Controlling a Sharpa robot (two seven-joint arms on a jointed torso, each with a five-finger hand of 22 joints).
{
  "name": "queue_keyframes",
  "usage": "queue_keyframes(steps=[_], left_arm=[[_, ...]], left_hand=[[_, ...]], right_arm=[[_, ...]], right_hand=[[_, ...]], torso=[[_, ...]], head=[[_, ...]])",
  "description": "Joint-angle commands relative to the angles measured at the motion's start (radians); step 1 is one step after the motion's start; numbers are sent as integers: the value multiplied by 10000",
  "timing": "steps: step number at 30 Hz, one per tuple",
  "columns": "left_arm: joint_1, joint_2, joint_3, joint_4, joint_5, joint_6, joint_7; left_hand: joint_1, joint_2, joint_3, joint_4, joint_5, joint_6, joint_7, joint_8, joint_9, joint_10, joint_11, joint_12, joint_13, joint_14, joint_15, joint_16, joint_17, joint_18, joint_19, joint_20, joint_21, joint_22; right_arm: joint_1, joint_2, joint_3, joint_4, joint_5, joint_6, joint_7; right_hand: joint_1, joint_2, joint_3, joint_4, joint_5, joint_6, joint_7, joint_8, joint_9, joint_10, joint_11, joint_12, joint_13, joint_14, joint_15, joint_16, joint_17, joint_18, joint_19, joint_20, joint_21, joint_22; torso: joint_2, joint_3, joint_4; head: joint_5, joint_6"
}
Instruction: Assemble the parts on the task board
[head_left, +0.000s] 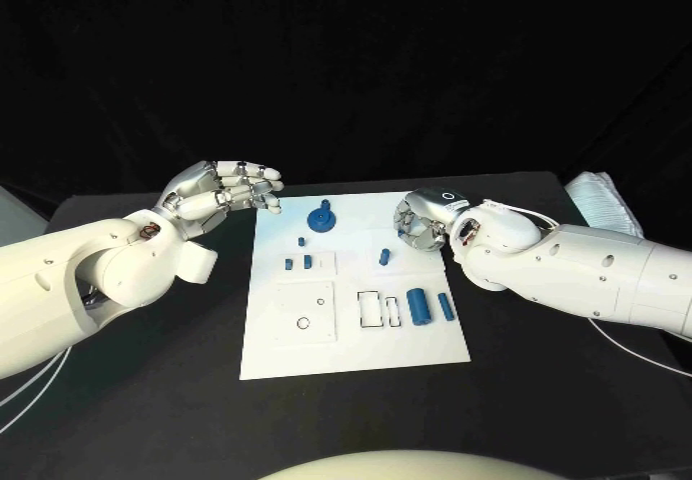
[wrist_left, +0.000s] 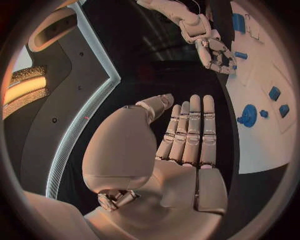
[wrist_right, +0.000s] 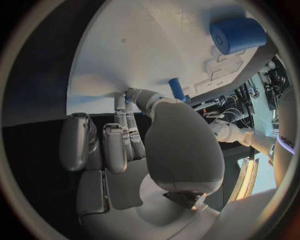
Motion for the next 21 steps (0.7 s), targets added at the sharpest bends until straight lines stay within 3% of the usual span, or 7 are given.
queue_keyframes(steps=[1,13,21], left_arm=[[-1,-13,10,7,91,-33,96],[-1,-11,11,-37,96,-34,47],[-1,-3,11,-92,84,33,101]], left_hand=[[83,-11,-47,-13,-18,11,82,-46,-14,-20,59,-34,9,70,30,-39,13,108,74,-12,-41,-14],[96,7,-64,-20,-18,42,89,-39,-10,-22,65,-58,13,97,31,-60,36,107,93,-14,-42,-15],[115,-102,-173,-84,19,61,86,-78,-25,-39,95,-163,27,-69,107,-247,109,38,-155,53,-304,-142]], right_arm=[[-103,21,-56,34,-74,451,-42],[-162,42,-64,133,-196,297,-207],[-182,17,-63,221,-130,-504,-526]], right_hand=[[1,101,36,-79,59,86,-22,54,42,125,-24,-89,-29,545,-82,-21,113,72,69,-89,49,821],[48,252,227,-427,7,268,-50,115,147,456,-78,-346,-187,537,-137,-61,36,67,85,-161,57,852],[44,423,504,-665,-42,340,-30,142,229,723,-89,-518,-258,515,-154,-144,-125,35,144,-196,218,956]], torso=[[0,0,6],[8,-8,4],[2,4,3]], head=[[-17,-6],[-1,-5],[10,-12]])
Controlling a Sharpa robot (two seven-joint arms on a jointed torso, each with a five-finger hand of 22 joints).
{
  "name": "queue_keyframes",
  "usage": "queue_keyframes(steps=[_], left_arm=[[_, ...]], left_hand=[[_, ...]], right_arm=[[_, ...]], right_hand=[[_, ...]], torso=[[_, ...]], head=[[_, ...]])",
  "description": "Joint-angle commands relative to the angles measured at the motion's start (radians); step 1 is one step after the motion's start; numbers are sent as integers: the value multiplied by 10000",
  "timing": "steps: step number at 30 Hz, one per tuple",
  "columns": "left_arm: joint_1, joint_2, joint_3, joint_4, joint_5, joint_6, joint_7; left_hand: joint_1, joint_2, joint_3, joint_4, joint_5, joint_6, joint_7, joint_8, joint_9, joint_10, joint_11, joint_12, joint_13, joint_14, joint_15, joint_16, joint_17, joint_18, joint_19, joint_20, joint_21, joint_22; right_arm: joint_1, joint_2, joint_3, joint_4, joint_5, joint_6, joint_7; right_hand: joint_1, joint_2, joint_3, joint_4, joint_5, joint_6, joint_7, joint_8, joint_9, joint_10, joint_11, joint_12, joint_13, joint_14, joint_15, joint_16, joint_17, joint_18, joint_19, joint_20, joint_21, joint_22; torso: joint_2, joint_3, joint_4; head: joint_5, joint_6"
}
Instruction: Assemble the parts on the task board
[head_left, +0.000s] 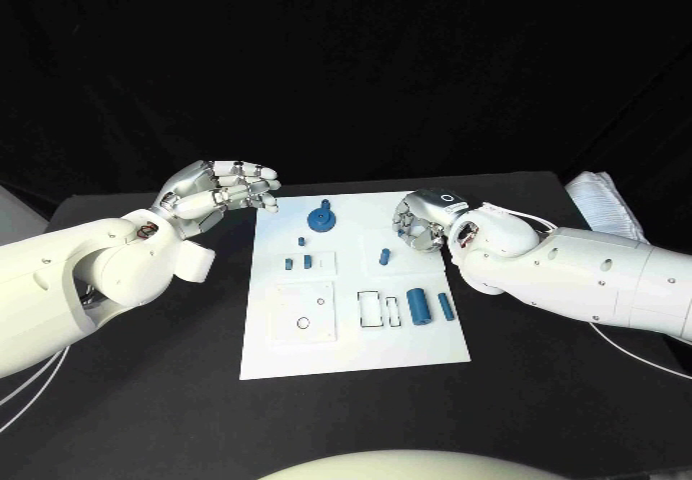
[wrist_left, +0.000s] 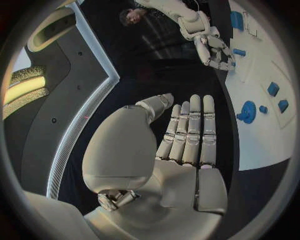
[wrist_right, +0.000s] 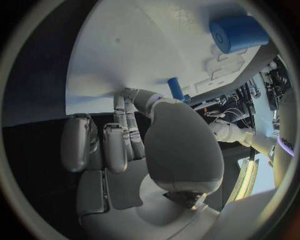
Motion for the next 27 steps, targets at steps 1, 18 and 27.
queue_keyframes(steps=[1,18,27], left_arm=[[0,14,10,-14,59,87,126],[0,-36,9,-180,43,147,136],[0,-64,9,-227,40,178,147]], left_hand=[[42,-37,-80,-18,21,40,63,-66,-24,-12,82,-89,21,-149,74,-105,59,27,-209,78,-229,-107],[274,36,-38,-196,165,46,66,-121,-50,-39,89,-181,23,-184,61,-127,172,66,-201,91,-289,-124],[280,34,-49,-214,176,44,74,-134,-57,-49,98,-198,22,-186,67,-134,187,63,-202,94,-279,-111]], right_arm=[[-95,16,-55,73,15,-310,-253],[9,-557,143,943,854,-1315,-49],[149,-1077,216,1808,1690,-1367,-20]], right_hand=[[27,176,45,-59,-52,83,-8,64,50,210,-130,-82,20,506,-88,-58,-74,32,149,-56,68,971],[-10,192,109,-125,-103,98,-12,68,76,281,-136,-137,7,494,-98,-103,-162,24,164,-66,107,998],[-14,192,118,-137,-107,96,-11,66,79,285,-136,-147,4,498,-99,-95,-147,26,163,-67,101,996]], torso=[[-5,10,-7],[-8,3,-13],[-5,-4,-17]], head=[[12,-13],[-18,-12],[-2,8]])
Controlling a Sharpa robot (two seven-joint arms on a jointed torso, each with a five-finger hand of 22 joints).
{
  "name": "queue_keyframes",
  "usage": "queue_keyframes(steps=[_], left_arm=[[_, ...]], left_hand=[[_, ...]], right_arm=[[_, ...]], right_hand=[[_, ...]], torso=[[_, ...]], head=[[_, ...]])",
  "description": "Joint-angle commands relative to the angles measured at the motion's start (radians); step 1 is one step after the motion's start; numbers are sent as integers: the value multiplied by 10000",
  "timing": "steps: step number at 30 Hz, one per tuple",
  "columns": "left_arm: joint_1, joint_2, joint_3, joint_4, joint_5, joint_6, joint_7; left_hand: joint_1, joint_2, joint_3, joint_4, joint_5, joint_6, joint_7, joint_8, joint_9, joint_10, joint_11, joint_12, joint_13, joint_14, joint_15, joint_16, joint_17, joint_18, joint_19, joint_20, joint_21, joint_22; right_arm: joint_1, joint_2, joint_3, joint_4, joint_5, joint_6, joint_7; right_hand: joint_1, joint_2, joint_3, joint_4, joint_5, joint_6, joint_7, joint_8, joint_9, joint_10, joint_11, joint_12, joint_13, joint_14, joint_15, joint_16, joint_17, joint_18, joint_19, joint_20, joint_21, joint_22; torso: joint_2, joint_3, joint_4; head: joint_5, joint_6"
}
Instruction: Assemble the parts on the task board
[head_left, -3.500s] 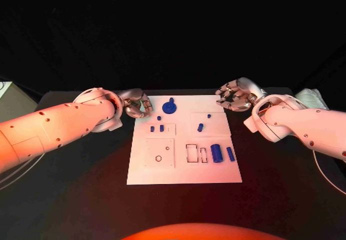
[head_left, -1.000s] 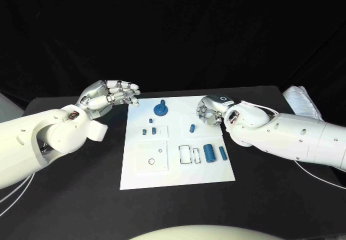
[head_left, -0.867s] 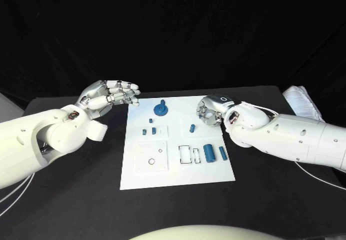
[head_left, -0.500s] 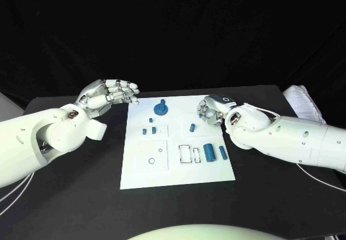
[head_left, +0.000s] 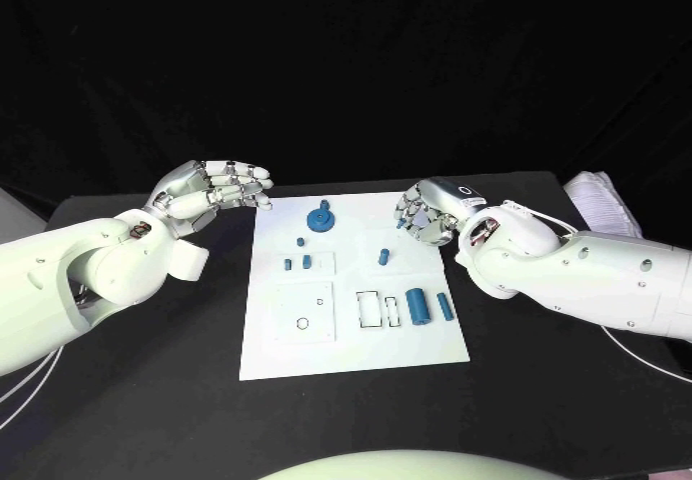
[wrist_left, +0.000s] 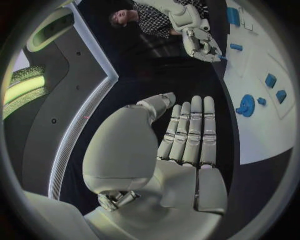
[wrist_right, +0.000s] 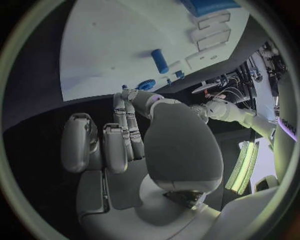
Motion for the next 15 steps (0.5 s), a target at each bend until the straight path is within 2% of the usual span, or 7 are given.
queue_keyframes(steps=[1,4,10,14,15], left_arm=[[1,-4,9,-4,40,156,132],[0,-4,9,-15,39,151,132],[0,7,9,-25,39,128,128],[0,37,8,-31,39,108,130],[0,39,8,-31,39,108,130]], left_hand=[[63,8,-2,-52,32,8,39,-38,-15,-16,66,-63,9,-47,0,-47,10,63,-10,15,-13,14],[63,8,-3,-54,35,7,39,-41,-16,-21,68,-67,9,-48,2,-49,12,63,-11,15,-12,15],[71,12,0,-61,41,6,39,-44,-18,-27,69,-73,8,-48,1,-51,15,63,-11,14,-10,19],[108,25,11,-100,64,-23,39,-75,-33,-57,74,-99,5,-42,-1,-58,34,66,-11,9,10,40],[108,25,11,-100,64,-23,39,-75,-33,-57,74,-99,5,-42,-1,-58,34,66,-11,9,10,40]], right_arm=[[25,-95,14,266,622,-183,128],[41,-175,20,612,744,-167,134],[1,-74,18,1358,541,53,207],[-50,236,-8,1651,148,233,233],[-53,254,-10,1659,124,238,234]], right_hand=[[-5,54,29,-20,-13,55,23,33,9,181,-99,-43,3,460,-64,-49,3,27,163,-68,1,993],[-7,54,31,-23,-14,54,24,32,10,183,-99,-46,2,460,-64,-48,5,31,157,-69,-21,982],[-48,74,70,-86,-141,49,33,26,32,215,-93,-113,-9,462,-60,-54,-10,32,157,-71,-28,986],[-72,89,83,-109,-206,50,34,25,45,233,-93,-143,-13,464,-59,-53,-10,29,160,-70,-19,995],[-72,89,83,-109,-206,50,34,25,45,233,-93,-143,-13,464,-59,-53,-10,29,160,-70,-19,995]], torso=[[7,-1,2],[1,-5,6],[3,6,14],[-10,-4,9],[-10,-4,9]], head=[[18,8],[42,15],[251,-10],[450,-69],[461,-73]])
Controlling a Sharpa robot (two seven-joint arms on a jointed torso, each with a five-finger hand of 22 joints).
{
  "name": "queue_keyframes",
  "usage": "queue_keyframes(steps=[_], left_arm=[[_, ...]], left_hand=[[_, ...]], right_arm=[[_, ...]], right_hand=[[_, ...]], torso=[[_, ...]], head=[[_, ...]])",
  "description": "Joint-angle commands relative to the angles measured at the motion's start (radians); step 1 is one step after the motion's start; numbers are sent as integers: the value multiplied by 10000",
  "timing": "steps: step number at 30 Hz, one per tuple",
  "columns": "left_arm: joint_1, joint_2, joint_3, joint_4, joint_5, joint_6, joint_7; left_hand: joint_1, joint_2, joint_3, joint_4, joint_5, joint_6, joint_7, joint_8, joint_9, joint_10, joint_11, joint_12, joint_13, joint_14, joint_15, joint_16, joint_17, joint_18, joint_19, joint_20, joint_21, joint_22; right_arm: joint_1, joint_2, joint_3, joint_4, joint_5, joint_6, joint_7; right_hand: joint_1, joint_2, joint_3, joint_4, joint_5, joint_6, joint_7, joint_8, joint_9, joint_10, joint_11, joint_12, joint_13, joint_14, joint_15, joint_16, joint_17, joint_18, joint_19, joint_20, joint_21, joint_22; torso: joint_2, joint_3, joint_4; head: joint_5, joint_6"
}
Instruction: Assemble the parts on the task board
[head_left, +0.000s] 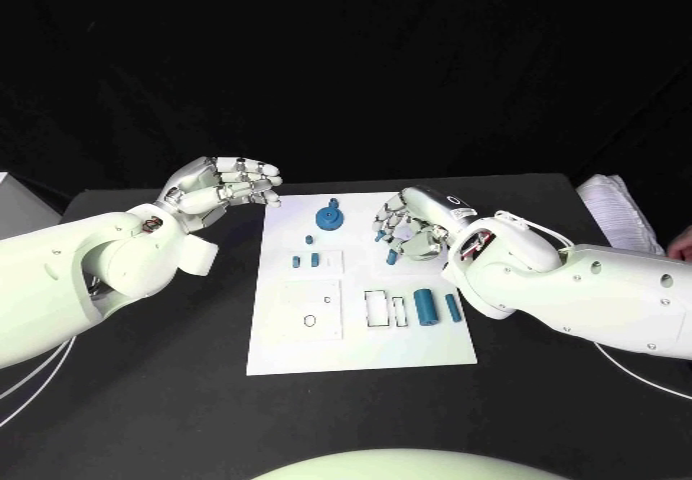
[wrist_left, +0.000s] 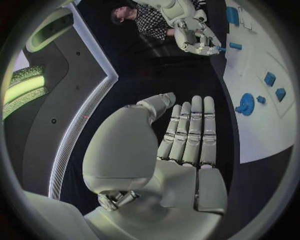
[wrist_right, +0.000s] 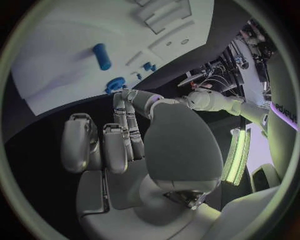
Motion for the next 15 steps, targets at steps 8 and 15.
queue_keyframes(steps=[8,15], left_arm=[[-1,82,8,23,45,83,128],[-1,111,7,-3,77,147,103]], left_hand=[[112,21,-6,-68,69,-34,46,-51,-16,-31,40,-74,7,-40,1,-62,16,65,-14,8,18,25],[94,22,-13,-67,72,-46,54,-67,-24,-41,47,-83,7,-36,7,-67,27,62,-17,10,26,36]], right_arm=[[-294,823,-138,110,-1355,321,224],[-649,1397,-251,-152,-1895,540,301]], right_hand=[[-75,101,39,-64,-75,44,26,61,6,187,-107,-77,3,462,-60,-60,-17,30,159,-71,-22,991],[-77,102,41,-67,-78,43,26,60,7,188,-106,-80,2,459,-60,-67,-29,29,162,-71,-12,997]], torso=[[-18,-17,31],[0,-18,-2]], head=[[583,-157],[849,-271]])
